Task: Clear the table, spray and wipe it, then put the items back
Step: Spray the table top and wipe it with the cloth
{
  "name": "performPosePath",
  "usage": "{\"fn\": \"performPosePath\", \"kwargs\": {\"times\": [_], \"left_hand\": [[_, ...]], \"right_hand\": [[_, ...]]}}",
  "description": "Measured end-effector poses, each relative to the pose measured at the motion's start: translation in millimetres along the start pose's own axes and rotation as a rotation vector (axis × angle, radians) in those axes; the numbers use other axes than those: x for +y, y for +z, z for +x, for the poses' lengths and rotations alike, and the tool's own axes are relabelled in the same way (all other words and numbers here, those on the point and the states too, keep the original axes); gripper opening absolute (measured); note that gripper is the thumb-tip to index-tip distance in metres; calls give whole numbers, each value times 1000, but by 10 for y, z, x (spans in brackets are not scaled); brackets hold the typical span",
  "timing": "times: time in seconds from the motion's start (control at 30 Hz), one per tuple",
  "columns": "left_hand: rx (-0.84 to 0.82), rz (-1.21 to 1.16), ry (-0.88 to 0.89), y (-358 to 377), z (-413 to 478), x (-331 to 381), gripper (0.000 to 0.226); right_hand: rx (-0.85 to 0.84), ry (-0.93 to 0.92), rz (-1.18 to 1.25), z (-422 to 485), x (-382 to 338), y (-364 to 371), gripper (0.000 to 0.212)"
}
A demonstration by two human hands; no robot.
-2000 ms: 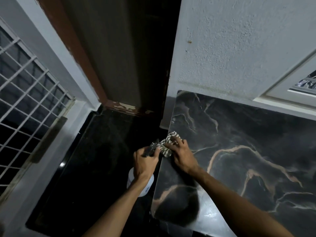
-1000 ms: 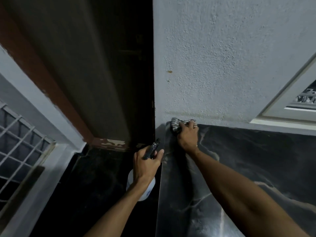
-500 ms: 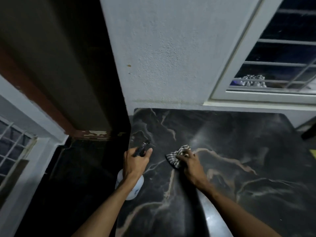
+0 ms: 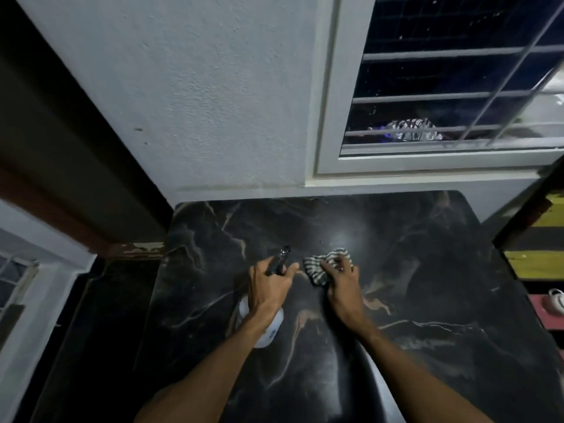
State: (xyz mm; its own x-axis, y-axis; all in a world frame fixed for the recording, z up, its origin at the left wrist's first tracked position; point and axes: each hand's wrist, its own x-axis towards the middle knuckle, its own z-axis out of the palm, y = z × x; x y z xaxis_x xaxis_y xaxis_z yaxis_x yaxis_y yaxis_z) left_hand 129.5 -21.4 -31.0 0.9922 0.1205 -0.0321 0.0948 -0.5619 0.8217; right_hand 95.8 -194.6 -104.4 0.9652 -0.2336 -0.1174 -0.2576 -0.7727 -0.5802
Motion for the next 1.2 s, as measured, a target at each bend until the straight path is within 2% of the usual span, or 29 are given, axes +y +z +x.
{"fn": "performPosePath", "kwargs": {"times": [0.07,0.17,0.23,0.33,0.37,0.47,0.5,0.6,0.63,0.73,0.77,0.8,0.9,0.93,1.03,1.07,1.1,1.2], "left_hand": [[17,23,-26,108,81,23,44],[51,97,-12,171,208,34,46],[60,95,2,177,315,38,44],[86,26,21,135,507,-35,38],[92,27,46,109,550,-52,38],[101,59,78,31,679,-101,42],[106,64,75,1,721,-102,44],[143,44,52,-121,813,-188,46],[158,38,46,-160,830,-210,45],[198,-3,2,-334,735,-262,41],[216,-4,4,-391,696,-276,41],[225,-5,11,-461,637,-309,42],[229,-4,-7,-634,486,-408,43],[227,-2,-16,-683,412,-438,43],[219,11,-16,-793,83,-525,41],[204,0,-31,-810,-9,-553,41],[175,-19,-48,-839,-145,-590,40],[120,-24,-20,-937,-504,-647,39]], "right_hand": [[54,73,17,228,33,-88,56],[-72,-152,-72,352,-54,-18,58],[-56,-214,-77,569,42,-83,55],[109,118,19,1059,103,-163,53],[114,128,9,1154,14,-139,54],[-10,-163,-66,1418,-254,40,55],[-23,-199,-67,1550,-320,23,55],[-1,-12,-27,1923,-512,57,52],[-30,-37,-41,1891,-643,126,55],[-249,-375,-94,1302,-957,470,57],[-269,-448,-109,1166,-955,500,55],[-260,-446,-96,1086,-914,503,54],[-119,-132,-14,946,-778,380,57],[-106,-118,-20,799,-787,362,59],[-239,-384,-130,85,-770,388,64],[-243,-415,-134,-57,-686,368,63],[-220,-355,-116,-204,-572,315,62],[-29,26,-29,-536,-281,156,63]]}}
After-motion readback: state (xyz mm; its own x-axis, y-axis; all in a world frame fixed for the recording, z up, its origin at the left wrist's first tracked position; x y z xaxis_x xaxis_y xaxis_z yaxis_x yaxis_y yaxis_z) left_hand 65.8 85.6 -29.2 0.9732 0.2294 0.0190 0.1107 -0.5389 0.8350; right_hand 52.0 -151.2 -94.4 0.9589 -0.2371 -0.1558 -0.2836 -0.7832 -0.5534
